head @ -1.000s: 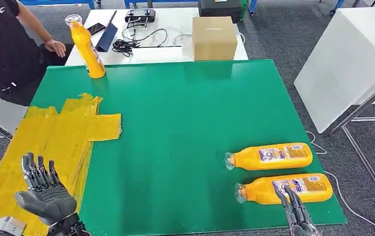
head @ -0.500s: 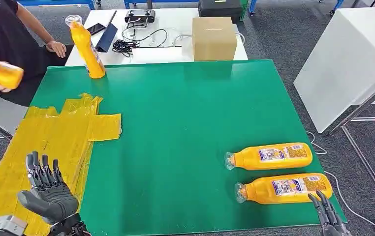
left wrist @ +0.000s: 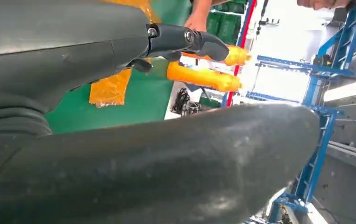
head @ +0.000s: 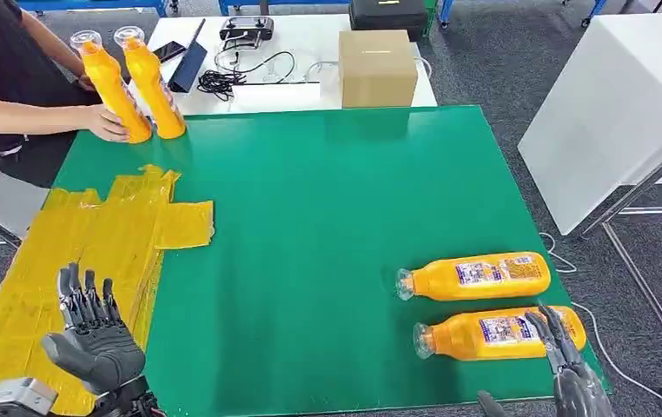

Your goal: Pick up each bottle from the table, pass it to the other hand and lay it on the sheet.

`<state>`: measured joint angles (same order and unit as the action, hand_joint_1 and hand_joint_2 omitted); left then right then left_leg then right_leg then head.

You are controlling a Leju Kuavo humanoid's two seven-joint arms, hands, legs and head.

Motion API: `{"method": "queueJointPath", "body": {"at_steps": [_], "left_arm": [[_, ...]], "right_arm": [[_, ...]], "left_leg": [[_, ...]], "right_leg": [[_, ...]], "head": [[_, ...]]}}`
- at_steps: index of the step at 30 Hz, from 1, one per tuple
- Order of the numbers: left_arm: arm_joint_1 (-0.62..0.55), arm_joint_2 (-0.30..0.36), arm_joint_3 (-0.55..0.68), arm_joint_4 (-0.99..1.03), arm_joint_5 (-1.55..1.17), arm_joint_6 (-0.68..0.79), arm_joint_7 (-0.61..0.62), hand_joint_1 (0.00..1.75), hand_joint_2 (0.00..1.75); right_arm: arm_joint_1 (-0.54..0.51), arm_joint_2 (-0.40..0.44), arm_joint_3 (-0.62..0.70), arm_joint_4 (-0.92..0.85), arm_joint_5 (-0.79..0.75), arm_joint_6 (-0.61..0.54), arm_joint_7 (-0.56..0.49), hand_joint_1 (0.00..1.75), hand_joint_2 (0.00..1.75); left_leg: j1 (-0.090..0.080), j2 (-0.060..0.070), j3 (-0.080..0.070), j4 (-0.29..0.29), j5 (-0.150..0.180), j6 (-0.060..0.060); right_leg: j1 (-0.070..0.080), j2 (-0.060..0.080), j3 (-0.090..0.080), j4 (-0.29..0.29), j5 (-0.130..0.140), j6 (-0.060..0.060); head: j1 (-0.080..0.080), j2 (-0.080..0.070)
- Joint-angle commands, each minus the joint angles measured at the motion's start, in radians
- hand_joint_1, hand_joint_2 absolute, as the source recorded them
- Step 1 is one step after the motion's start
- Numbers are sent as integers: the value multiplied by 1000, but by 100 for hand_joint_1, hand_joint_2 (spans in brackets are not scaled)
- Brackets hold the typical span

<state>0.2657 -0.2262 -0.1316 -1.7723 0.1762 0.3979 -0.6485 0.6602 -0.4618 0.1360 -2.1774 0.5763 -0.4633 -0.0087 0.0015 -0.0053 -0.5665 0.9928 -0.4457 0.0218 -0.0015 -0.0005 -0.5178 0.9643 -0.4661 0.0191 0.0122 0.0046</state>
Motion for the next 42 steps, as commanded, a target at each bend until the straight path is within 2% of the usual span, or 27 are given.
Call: {"method": "queueJointPath", "body": {"at_steps": [1,4,11,20,28,33,34,35,36,37,38,40,42], "left_arm": [[-47,38,-51,83,-7,-18,1,0,0],[-65,44,-68,98,-12,-20,8,0,0],[-60,48,-71,97,-12,-20,6,0,0],[-60,48,-71,97,-12,-20,6,0,0],[-99,78,-132,132,-58,-49,38,0,0],[-98,77,-130,133,-67,-44,41,0,0],[-76,55,-83,126,-64,-7,40,0,0],[-58,52,-56,115,-61,-23,34,0,0],[-48,47,-39,108,-62,-34,31,0,0],[-42,42,-29,104,-64,-44,32,0,0],[-37,35,-17,99,-67,-51,35,0,0],[-34,26,-7,98,-68,-58,40,0,0],[-35,19,-4,99,-68,-64,47,0,0]], "right_arm": [[-323,315,-232,173,-177,135,-261,0,0],[-415,314,-196,219,-237,158,-292,0,0],[-405,313,-193,218,-237,154,-296,0,0],[-405,313,-193,218,-237,154,-296,0,0],[-579,309,-68,342,-289,199,-284,0,0],[-556,301,-40,342,-280,201,-285,0,0],[-381,157,26,200,-122,302,-174,0,175],[-201,109,7,88,-79,230,-177,0,175],[-111,77,-4,42,-59,179,-176,0,175],[-52,50,-21,15,-43,145,-157,0,175],[-4,11,-42,-11,-28,120,-111,0,175],[32,-24,-80,-33,-30,117,-54,0,175],[101,-77,-163,-62,-35,168,47,0,175]], "left_leg": [[2,5,4,-3,1,-1],[2,5,5,-3,1,-1],[0,0,5,-1,1,0],[0,1,4,-1,0,-1],[0,5,5,-2,1,0],[2,4,7,-3,1,-2],[1,2,7,-3,0,-1],[2,2,7,-2,0,-1],[0,-8,4,-1,0,0],[1,-17,5,-1,-1,-1],[0,-14,5,1,-1,0],[0,-21,5,2,-3,0],[-1,-19,2,2,-5,1]], "right_leg": [[2,4,4,-5,3,0],[2,4,5,-5,3,1],[0,0,6,-2,1,0],[0,1,5,-2,1,0],[0,5,5,-3,2,0],[1,3,8,-4,2,0],[1,3,9,-4,1,0],[1,2,9,-4,1,0],[0,-8,9,-2,-2,0],[1,-16,12,-4,-5,1],[-1,-13,7,-2,-4,1],[-2,-19,7,-1,-10,4],[-3,-16,10,0,-10,5]], "head": [[0,0],[0,0],[0,0],[0,0],[0,0],[0,0],[0,0],[0,0],[0,0],[0,0],[-1,0],[1,0],[0,0]]}}
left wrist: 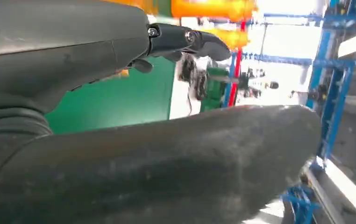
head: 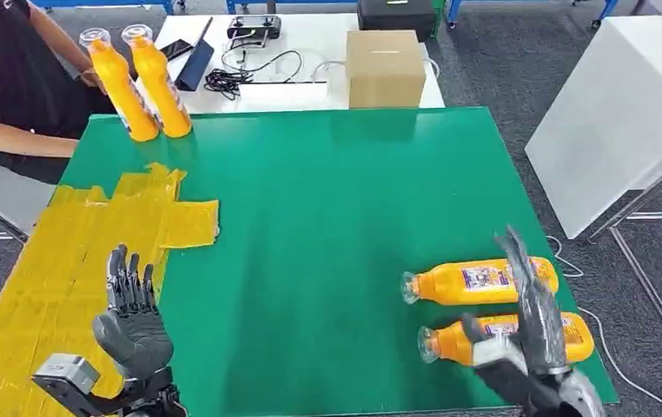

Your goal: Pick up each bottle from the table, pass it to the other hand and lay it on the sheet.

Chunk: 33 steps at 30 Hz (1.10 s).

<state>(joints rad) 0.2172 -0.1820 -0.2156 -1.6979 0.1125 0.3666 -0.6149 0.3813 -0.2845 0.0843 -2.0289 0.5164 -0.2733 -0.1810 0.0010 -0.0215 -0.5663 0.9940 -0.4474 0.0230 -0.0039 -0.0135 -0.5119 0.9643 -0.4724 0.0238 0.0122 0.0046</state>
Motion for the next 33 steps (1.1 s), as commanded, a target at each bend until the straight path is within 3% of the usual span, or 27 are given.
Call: {"method": "queueJointPath", "body": {"at_steps": [1,5,7,12,20,33], "left_arm": [[12,-26,80,26,-2,-34,16,0,0],[8,-30,82,37,9,-35,17,0,0],[10,-32,89,38,16,-36,16,0,0],[16,-33,93,29,21,-39,19,0,0],[3,-29,84,34,22,-48,34,0,0],[-5,-29,80,38,22,-48,39,0,0]], "right_arm": [[410,-268,-149,-224,6,-10,237,0,175],[580,-305,-346,-308,-87,73,275,0,175],[632,-275,-453,-348,-133,130,264,0,175],[560,-106,-607,-378,-79,373,237,0,175],[467,-71,-613,-298,10,504,259,0,175],[435,-82,-604,-249,35,526,271,0,175]], "left_leg": [[-2,-2,1,1,-3,0],[-2,1,4,3,-6,0],[-4,2,1,3,-5,1],[-3,5,5,1,-4,0],[-3,10,9,-1,-5,3],[-4,12,11,-1,-6,3]], "right_leg": [[-1,-3,2,1,-3,1],[-1,0,4,1,-4,1],[-3,2,0,2,-3,1],[-3,4,0,0,-2,0],[-2,9,-4,-2,-1,2],[-2,9,0,-3,-1,3]], "head": [[-1,0],[0,0],[0,0],[0,0],[0,0],[0,0]]}}
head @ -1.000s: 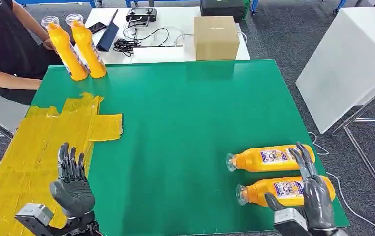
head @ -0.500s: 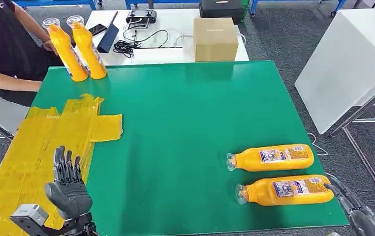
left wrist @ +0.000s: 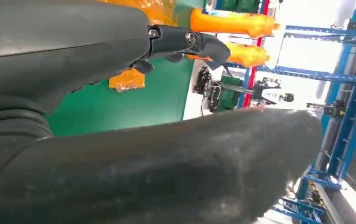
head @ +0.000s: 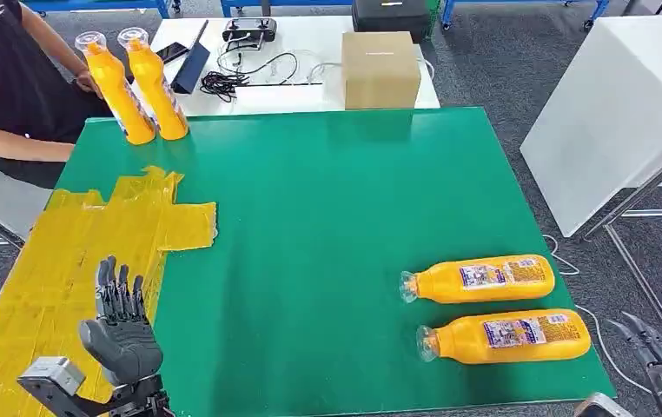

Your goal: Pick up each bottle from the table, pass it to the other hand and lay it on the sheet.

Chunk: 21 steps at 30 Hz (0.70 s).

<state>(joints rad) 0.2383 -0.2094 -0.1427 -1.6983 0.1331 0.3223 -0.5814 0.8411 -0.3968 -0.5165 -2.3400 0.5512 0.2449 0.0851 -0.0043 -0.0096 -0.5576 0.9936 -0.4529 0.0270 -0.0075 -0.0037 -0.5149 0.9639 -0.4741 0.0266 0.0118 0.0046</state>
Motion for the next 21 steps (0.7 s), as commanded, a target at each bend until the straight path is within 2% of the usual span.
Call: {"method": "queueJointPath", "body": {"at_steps": [1,3,5,6,14,18,21], "left_arm": [[-26,-2,7,38,1,-4,5,0,0],[-26,-2,7,38,1,-4,5,0,0],[-26,0,6,38,1,-4,6,0,0],[-29,3,2,40,2,-7,10,0,0],[-53,5,-14,57,8,-11,22,0,0],[-85,14,-37,43,19,-8,45,0,0],[-86,21,-42,58,32,-11,39,0,0]], "right_arm": [[-24,30,-3,62,0,8,5,0,175],[-24,30,-3,62,0,8,5,0,175],[-20,29,-4,60,4,12,8,0,175],[-30,14,0,83,12,30,20,0,175],[-111,-103,77,251,29,66,55,0,175],[-221,-229,262,363,13,25,131,0,175],[-221,-309,357,401,-15,-51,176,0,175]], "left_leg": [[1,0,1,-1,0,-1],[1,0,3,-1,-1,-1],[1,0,1,-1,0,-1],[2,0,4,-1,-1,-2],[1,2,2,-1,0,0],[2,5,4,-2,0,-1],[1,6,4,-1,0,-1]], "right_leg": [[1,0,3,-2,0,0],[1,-1,10,-3,0,0],[1,-1,9,-1,0,0],[2,-1,12,-4,0,0],[1,1,9,-2,1,0],[2,5,12,-5,3,0],[1,6,12,-4,3,1]], "head": [[0,0],[0,0],[0,0],[0,0],[0,0],[0,0],[0,0]]}}
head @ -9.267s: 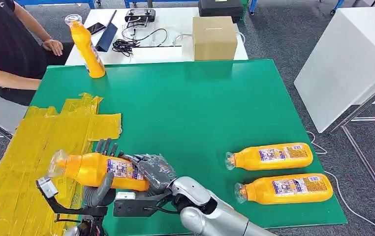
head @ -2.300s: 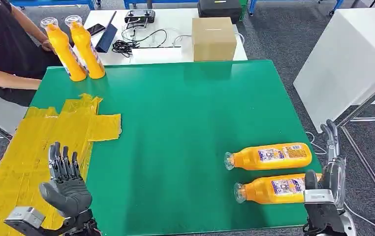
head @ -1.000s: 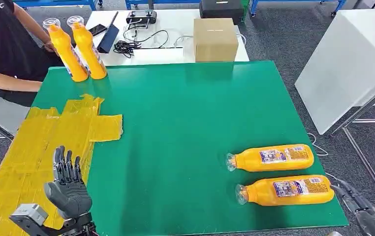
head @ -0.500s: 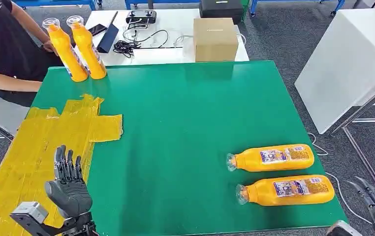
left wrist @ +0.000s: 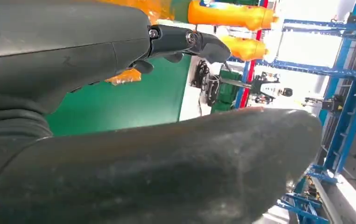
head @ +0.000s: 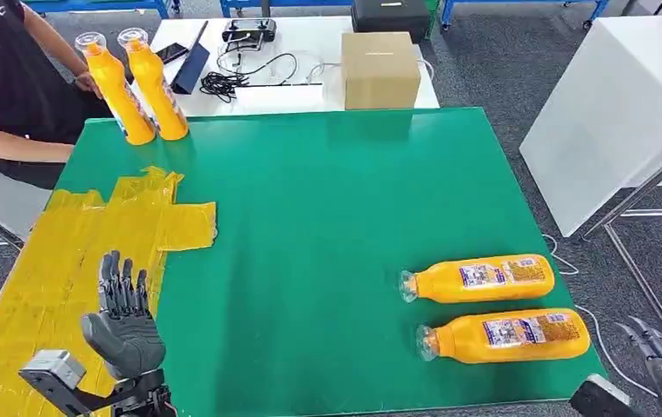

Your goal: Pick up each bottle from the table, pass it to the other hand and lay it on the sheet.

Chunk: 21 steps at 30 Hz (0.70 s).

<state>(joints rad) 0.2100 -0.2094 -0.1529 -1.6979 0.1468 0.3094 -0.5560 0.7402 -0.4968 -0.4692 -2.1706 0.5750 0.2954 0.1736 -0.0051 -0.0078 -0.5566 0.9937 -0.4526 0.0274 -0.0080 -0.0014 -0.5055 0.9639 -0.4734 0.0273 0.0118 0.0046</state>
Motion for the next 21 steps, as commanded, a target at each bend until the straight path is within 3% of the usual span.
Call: {"method": "queueJointPath", "body": {"at_steps": [1,11,14,21], "left_arm": [[-62,20,-32,54,16,7,16,0,0],[-65,21,-34,47,17,7,17,0,0],[-59,25,-35,59,22,4,15,0,0],[-61,24,-35,57,24,7,22,0,0]], "right_arm": [[-145,-212,331,244,-39,-103,91,0,175],[-165,-216,349,253,-39,-106,98,0,175],[-121,-256,355,239,-58,-135,117,0,175],[-172,-309,401,263,-47,-154,148,0,175]], "left_leg": [[2,4,4,-2,0,-1],[1,0,3,-1,0,-1],[0,-1,2,-1,0,-1],[2,1,3,-1,0,-1]], "right_leg": [[2,3,3,-4,2,0],[1,0,2,-2,1,0],[0,-1,2,-2,0,0],[1,0,4,-4,1,0]], "head": [[0,0],[0,0],[0,0],[0,0]]}}
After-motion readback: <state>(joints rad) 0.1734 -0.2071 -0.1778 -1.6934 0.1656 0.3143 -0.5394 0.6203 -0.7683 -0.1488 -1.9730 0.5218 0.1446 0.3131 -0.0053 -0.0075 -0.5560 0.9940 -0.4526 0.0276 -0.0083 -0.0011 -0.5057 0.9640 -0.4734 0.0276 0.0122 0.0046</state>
